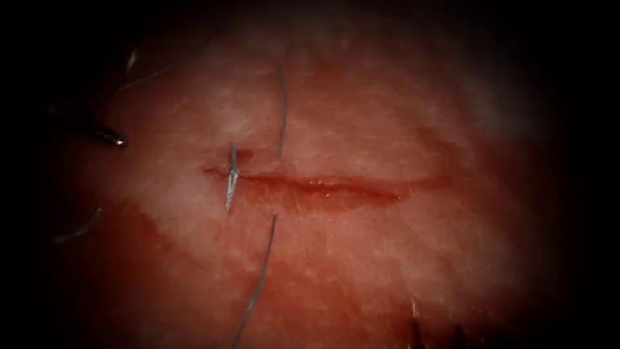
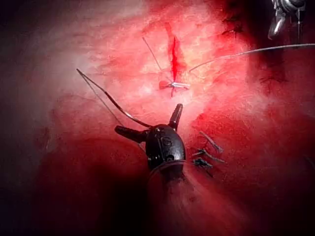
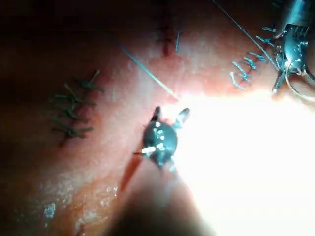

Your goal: Wound Closure

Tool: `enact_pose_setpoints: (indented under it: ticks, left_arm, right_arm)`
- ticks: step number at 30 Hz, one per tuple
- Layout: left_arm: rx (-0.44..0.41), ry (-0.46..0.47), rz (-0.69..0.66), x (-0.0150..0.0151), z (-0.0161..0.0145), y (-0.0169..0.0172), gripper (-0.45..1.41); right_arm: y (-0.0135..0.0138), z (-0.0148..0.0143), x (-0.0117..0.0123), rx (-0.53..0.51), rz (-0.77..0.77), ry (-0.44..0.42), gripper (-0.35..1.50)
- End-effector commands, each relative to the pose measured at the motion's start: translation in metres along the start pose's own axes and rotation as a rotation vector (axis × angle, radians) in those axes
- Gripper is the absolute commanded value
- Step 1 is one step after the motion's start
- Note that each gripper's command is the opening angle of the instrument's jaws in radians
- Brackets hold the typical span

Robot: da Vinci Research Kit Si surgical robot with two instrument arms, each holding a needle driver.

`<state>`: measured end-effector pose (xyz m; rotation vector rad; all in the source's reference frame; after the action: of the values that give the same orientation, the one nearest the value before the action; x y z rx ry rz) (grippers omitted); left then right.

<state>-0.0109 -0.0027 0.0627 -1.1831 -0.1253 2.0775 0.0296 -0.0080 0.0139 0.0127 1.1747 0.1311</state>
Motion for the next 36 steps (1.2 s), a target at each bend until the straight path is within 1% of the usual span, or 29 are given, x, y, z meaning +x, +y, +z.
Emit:
enact_pose_setpoints:
  ticks: [1,2,3,6,7,8,10,11,12,14,15,18,20,21,22,28,31,32,36]
  left_arm:
    - [0.004,-0.012,0.004,-0.0007,-0.0007,0.0008,1.01]
    - [0.011,-0.02,0.016,-0.0003,-0.0018,0.0007,0.86]
    - [0.014,-0.026,0.017,0.0001,-0.0026,0.0006,0.83]
    - [0.019,-0.052,0.077,0.0015,-0.0048,0.0007,0.83]
    - [0.029,-0.073,0.126,0.0019,-0.0052,0.0008,0.81]
    - [0.041,-0.115,0.177,0.0026,-0.0054,0.0012,0.81]
    - [0.046,-0.182,0.239,0.0034,-0.005,0.0022,0.79]
    - [0.04,-0.234,0.265,0.0037,-0.0036,0.004,0.83]
    - [0.021,-0.233,0.26,0.0037,-0.0029,0.0048,0.83]
    - [-0.012,-0.219,0.249,0.0038,-0.0019,0.006,0.78]
    - [-0.02,-0.192,0.243,0.0039,-0.0014,0.0066,0.76]
    - [-0.012,-0.142,0.235,0.0043,-0.0007,0.0077,0.74]
    - [-0.06,-0.121,0.229,0.0045,-0.0003,0.009,0.73]
    - [-0.103,-0.099,0.235,0.0045,-0.0001,0.0106,0.71]
    - [-0.118,-0.091,0.249,0.0045,-0.0001,0.0114,0.71]
    - [-0.18,-0.049,0.422,0.004,0.0001,0.0178,0.69]
    - [-0.206,-0.027,0.5,0.0036,0.0005,0.0205,0.59]
    - [-0.228,-0.007,0.566,0.0036,0.001,0.022,0.51]
    - [-0.261,0.027,0.686,0.0032,0.0023,0.0241,0.42]
  right_arm:
    - [-0.0013,0.0005,-0.0002,0.004,0.003,0.001,1.38]
    - [-0.0013,0.0005,-0.0002,0.004,0.003,0.001,1.38]
    - [-0.0013,0.0005,-0.0002,0.004,0.003,0.0,1.38]
    - [-0.0013,0.0006,-0.0002,0.002,0.003,0.0,1.38]
    - [-0.0014,0.0007,-0.0002,0.002,0.003,-0.001,1.38]
    - [-0.0014,0.0007,-0.0002,0.001,0.002,-0.001,1.38]
    - [-0.0014,0.0007,-0.0002,0.001,0.003,-0.001,1.38]
    - [-0.0014,0.0008,-0.0002,0.0,0.003,-0.002,1.38]
    - [-0.0014,0.0008,-0.0002,0.0,0.003,-0.002,1.38]
    - [-0.0014,0.0007,-0.0002,0.0,0.003,-0.002,1.38]
    - [-0.0014,0.0006,-0.0003,0.001,0.002,-0.002,1.38]
    - [-0.0014,0.0003,-0.0004,0.0,0.003,-0.003,1.38]
    - [-0.0012,0.0001,-0.0005,-0.003,0.005,-0.006,1.38]
    - [-0.0011,-0.0002,-0.0006,-0.007,0.008,-0.01,1.38]
    - [-0.0009,-0.0003,-0.0007,-0.011,0.01,-0.014,1.38]
    - [0.0002,-0.0017,-0.0014,-0.041,0.026,-0.023,1.35]
    - [0.001,-0.003,-0.0014,-0.062,0.039,-0.018,1.33]
    - [0.0015,-0.004,-0.0013,-0.075,0.047,-0.013,1.33]
    - [0.0026,-0.0062,-0.0015,-0.102,0.062,-0.004,1.31]
